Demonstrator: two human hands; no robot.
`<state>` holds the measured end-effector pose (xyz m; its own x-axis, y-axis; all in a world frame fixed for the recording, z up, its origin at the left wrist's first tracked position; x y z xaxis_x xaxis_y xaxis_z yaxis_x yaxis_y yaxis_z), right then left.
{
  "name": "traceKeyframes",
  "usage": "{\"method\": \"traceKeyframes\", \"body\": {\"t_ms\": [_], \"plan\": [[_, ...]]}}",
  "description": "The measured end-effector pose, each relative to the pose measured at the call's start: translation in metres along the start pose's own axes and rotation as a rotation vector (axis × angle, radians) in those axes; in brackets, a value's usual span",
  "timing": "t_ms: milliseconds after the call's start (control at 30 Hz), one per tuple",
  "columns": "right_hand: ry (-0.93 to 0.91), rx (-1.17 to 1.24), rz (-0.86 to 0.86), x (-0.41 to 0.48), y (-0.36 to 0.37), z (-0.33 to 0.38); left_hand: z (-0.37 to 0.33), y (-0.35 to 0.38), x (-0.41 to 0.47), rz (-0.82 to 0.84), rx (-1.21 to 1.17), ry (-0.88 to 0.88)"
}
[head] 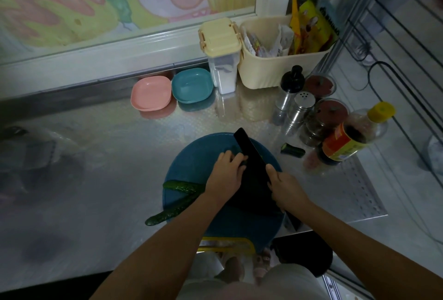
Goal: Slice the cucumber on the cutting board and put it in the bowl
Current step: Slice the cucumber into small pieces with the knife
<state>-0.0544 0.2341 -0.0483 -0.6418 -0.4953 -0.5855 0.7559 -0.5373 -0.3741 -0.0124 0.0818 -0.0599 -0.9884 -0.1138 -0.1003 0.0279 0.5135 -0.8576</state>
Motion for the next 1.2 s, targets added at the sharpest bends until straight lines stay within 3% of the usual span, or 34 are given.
{"method": "traceKeyframes", "body": {"t_ms": [233, 600, 933, 1200], "plan": [[0.016, 0.169, -0.007, -0.002, 0.000, -0.001, 0.001, -0.001, -0.002, -0.005, 0.001, -0.006], [-0.024, 0.090, -0.010, -0.004, -0.001, 0.000, -0.001, 0.000, -0.002, -0.030, 0.008, 0.012], [-0.046, -0.130, 0.019, 0.005, 0.009, 0.011, 0.000, 0.000, -0.001, -0.038, 0.001, 0.012], [-0.059, -0.096, 0.012, 0.002, -0.001, 0.004, 0.000, 0.000, -0.002, -0.034, -0.009, -0.003]]}}
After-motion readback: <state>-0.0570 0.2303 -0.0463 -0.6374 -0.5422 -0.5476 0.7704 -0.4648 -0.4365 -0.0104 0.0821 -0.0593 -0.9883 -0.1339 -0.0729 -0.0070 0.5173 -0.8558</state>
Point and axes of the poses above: each hand's wrist, its own x-axis towards the middle knuckle, its own y-axis out of the palm, z = x × y, the point moved 4 cm from there along x, towards the middle knuckle, and after that the axes turned 11 degrees about z, right-handed, at the moved point
